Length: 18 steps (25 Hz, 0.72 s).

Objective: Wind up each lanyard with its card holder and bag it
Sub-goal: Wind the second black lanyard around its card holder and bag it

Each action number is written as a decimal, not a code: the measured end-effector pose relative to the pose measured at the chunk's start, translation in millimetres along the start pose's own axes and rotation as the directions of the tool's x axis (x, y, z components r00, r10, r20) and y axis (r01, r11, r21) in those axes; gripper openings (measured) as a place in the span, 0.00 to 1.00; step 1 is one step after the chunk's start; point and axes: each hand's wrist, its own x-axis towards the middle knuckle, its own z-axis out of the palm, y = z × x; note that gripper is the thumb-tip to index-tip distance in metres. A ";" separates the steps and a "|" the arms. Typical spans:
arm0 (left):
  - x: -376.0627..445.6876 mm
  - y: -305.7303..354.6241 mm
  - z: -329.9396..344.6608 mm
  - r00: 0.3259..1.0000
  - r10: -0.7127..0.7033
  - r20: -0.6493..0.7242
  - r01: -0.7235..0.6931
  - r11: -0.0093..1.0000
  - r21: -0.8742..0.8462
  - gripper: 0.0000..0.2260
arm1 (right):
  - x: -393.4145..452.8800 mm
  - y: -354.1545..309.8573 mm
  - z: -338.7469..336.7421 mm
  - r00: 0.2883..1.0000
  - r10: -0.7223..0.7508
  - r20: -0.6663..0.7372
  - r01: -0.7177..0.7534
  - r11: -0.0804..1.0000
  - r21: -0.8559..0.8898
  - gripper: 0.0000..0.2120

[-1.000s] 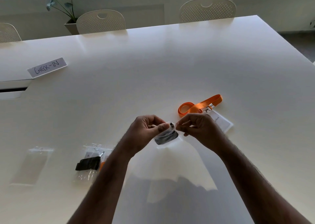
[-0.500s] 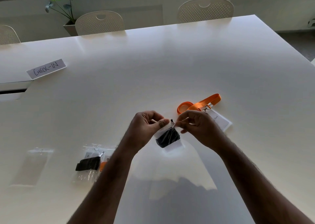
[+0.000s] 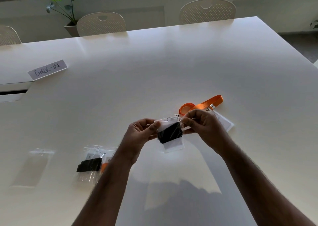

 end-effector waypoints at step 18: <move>-6.3 7.7 5.7 0.977 0.034 -0.208 -0.021 0.998 0.063 0.06 | -10.3 -2.4 13.6 0.995 0.084 0.045 -0.088 0.992 0.093 0.03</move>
